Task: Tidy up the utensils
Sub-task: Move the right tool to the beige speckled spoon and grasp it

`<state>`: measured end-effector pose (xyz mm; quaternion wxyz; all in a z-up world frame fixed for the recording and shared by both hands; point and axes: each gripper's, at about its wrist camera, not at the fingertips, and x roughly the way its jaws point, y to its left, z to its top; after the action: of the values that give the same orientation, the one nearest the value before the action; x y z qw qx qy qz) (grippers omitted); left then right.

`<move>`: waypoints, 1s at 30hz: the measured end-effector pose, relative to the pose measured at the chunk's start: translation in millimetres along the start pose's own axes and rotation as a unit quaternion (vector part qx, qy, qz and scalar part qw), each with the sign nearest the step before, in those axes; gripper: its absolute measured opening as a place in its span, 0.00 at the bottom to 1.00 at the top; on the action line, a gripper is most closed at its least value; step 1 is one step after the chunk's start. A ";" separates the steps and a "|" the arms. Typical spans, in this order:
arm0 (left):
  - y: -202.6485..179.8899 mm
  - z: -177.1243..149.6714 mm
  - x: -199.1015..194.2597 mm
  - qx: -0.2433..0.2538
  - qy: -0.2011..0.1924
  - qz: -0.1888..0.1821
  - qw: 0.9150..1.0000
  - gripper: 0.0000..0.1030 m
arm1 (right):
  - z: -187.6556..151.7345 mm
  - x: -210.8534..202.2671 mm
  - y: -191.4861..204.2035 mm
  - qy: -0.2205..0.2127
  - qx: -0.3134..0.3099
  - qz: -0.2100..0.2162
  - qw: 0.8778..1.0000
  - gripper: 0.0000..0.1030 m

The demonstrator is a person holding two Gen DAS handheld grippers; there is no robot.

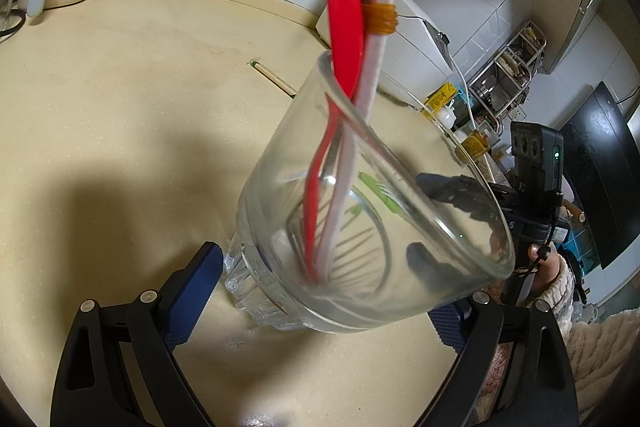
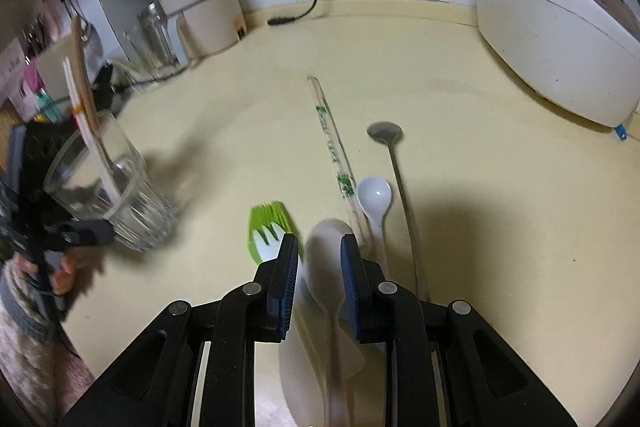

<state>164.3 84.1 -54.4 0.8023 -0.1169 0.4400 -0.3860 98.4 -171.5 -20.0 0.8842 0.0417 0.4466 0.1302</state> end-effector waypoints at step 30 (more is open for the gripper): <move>-0.4 -0.2 -0.8 0.000 0.000 0.000 1.000 0.92 | -1.0 16.1 -7.8 0.009 0.025 0.053 0.998 0.31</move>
<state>163.7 84.5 -53.9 0.8022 -0.1172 0.4400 -0.3862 108.2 -174.7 -34.7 0.8709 0.0862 0.4547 0.1656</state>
